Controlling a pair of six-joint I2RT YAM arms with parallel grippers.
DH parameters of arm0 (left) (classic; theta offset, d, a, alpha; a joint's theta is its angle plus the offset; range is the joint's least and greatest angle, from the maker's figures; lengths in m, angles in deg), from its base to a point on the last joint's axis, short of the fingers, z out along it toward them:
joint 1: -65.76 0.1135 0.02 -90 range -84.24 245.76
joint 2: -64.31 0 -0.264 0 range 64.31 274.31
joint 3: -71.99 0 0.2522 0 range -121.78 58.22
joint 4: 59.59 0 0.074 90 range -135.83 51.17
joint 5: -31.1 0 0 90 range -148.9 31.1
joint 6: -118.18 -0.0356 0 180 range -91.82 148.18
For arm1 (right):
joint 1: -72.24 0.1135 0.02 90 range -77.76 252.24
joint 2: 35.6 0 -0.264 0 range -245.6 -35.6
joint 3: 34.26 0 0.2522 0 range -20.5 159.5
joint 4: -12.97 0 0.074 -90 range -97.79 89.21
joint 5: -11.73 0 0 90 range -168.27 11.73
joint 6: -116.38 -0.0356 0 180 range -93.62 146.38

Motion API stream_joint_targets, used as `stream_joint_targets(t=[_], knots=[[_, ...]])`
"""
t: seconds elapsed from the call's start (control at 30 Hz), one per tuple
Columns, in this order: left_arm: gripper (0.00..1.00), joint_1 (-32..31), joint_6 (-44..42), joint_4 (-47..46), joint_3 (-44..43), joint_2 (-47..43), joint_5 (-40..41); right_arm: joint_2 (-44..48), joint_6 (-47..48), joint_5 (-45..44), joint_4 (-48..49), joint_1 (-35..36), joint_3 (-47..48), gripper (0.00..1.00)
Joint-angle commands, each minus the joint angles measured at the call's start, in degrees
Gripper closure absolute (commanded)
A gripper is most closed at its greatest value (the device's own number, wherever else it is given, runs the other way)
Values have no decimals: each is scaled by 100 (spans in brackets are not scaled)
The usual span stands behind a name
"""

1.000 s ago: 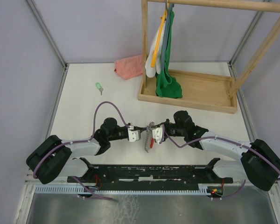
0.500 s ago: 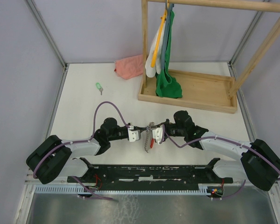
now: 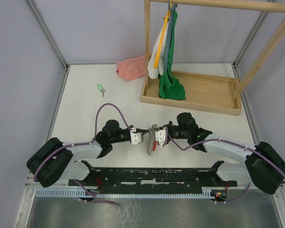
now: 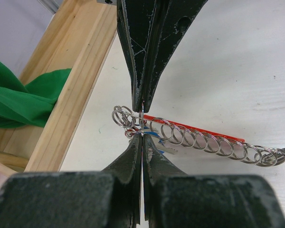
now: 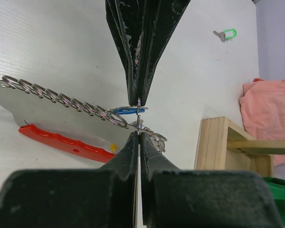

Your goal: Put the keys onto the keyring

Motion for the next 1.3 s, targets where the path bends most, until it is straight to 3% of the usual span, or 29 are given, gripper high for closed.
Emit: stream_joint_targets(t=[0.0,1.27], knots=[[97,-10,161,-236,-126,-72,82,103,-3,194,354,-24,58,99],[97,-10,208,-316,-47,-177,-24,157,-89,72,456,-22,16,99]])
